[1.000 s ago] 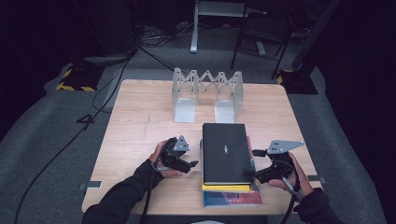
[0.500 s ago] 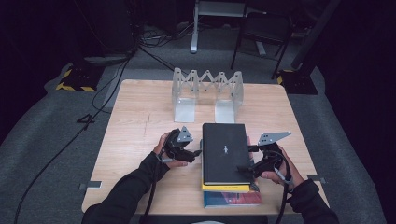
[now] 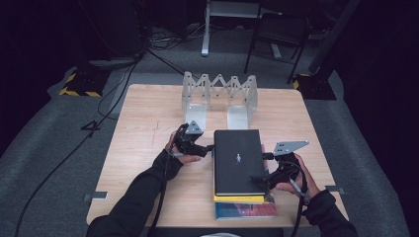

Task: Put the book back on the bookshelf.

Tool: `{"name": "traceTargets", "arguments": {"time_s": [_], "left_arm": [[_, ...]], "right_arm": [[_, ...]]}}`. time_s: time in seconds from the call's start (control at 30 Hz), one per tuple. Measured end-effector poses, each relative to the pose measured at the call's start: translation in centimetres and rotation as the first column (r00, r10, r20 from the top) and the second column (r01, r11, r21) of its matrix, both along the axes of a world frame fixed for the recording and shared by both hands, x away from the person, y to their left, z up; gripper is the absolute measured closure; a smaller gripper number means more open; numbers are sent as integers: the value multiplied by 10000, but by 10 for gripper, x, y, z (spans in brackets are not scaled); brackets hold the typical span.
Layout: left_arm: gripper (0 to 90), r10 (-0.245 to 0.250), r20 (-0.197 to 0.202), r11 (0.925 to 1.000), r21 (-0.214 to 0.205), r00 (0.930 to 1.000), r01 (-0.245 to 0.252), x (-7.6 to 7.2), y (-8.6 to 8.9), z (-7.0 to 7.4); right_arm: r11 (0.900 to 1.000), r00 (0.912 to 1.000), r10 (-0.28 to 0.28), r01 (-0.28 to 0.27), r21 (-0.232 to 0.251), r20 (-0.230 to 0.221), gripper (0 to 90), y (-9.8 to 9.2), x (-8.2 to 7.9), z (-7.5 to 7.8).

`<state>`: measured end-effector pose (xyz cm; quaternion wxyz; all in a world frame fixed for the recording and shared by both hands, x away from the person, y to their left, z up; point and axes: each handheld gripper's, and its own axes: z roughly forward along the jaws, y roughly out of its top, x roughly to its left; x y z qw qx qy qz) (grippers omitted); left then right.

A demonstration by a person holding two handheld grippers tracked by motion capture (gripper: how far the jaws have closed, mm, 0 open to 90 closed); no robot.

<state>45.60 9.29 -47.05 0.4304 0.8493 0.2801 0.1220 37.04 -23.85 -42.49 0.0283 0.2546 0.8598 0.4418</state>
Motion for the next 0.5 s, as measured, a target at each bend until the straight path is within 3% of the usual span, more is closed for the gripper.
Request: {"name": "traceTargets", "arguments": {"time_s": [0.23,0.3,0.43,0.5], "left_arm": [[270,215,105,9998,42,9997,-215,9,0,-3],[290,268,174,9995,139,9995,-270,12,0,-5],[307,269,233,9994,208,9994,-274,15,-1,-7],[350,160,237,9999,49,9996,-161,15,-1,-8]], "right_arm": [[9998,9993,152,-156,108,355,7,1,0,0],[9998,9978,180,-183,43,643,10,2,0,1],[9997,9971,252,-253,4,712,12,6,2,2],[9995,9972,301,-306,70,689,14,7,3,1]]}}
